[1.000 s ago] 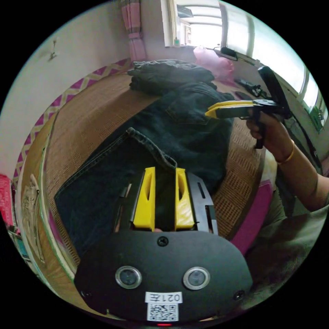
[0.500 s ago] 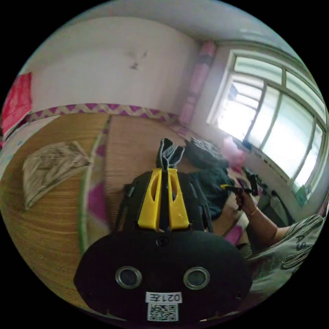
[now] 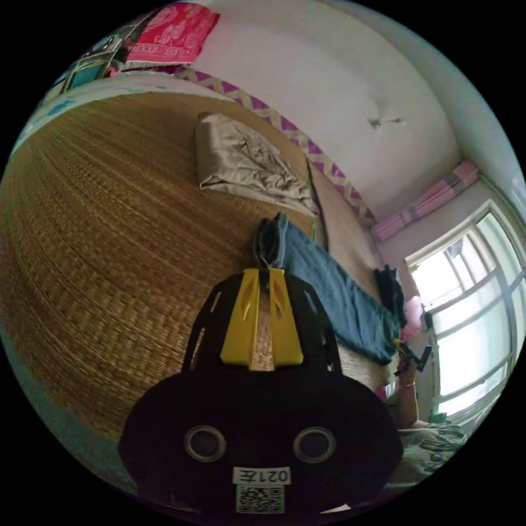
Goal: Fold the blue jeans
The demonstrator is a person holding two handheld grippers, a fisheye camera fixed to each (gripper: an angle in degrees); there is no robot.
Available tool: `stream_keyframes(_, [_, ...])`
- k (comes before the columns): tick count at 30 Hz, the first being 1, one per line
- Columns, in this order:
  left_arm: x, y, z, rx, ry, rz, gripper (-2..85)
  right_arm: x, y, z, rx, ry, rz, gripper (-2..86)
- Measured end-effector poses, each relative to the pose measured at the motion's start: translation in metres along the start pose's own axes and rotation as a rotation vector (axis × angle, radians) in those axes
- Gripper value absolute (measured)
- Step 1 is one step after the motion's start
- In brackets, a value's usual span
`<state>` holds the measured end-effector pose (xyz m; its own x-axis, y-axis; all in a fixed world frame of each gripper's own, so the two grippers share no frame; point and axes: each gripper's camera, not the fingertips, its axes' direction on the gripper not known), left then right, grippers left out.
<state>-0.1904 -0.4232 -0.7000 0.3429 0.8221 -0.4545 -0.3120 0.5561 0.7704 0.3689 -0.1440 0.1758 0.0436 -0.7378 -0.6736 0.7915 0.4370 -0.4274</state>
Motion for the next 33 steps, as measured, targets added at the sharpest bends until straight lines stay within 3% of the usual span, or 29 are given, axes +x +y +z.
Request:
stream_keyframes(3, [0.021,0.004,-0.052,0.227,-0.069,0.099,0.9,-0.029,-0.002,-0.028,0.097,0.011,-0.201,9.7])
stream_keyframes(5, [0.049,0.005,-0.064,0.258,-0.076,0.249,3.1,-0.040,-0.012,-0.041,0.128,0.060,-0.310,9.5])
stream_keyframes(7, [0.092,-0.004,-0.043,0.100,-0.009,0.462,5.8,-0.044,-0.039,-0.031,0.054,0.145,-0.417,9.6])
stream_keyframes(10, [0.138,-0.007,-0.007,0.001,-0.015,0.676,8.4,-0.046,-0.071,-0.001,-0.084,0.257,-0.548,10.0])
stream_keyframes(14, [0.165,-0.018,0.040,-0.127,0.011,0.774,10.8,-0.051,-0.104,0.035,-0.256,0.238,-0.651,11.9])
stream_keyframes(18, [0.183,-0.027,0.080,-0.286,-0.081,0.878,13.2,-0.043,-0.124,0.072,-0.471,0.204,-0.671,14.3])
stream_keyframes(25, [0.182,-0.023,0.106,-0.517,-0.172,1.012,11.7,-0.043,-0.124,0.068,-0.518,0.052,-0.662,9.0])
stream_keyframes(28, [0.178,-0.014,0.091,-0.446,-0.269,1.055,2.2,-0.058,-0.113,0.054,-0.469,0.067,-0.710,2.0])
stream_keyframes(33, [0.172,0.011,0.035,-0.250,-0.210,1.136,-0.6,-0.076,-0.094,0.009,-0.345,0.076,-0.728,0.1])
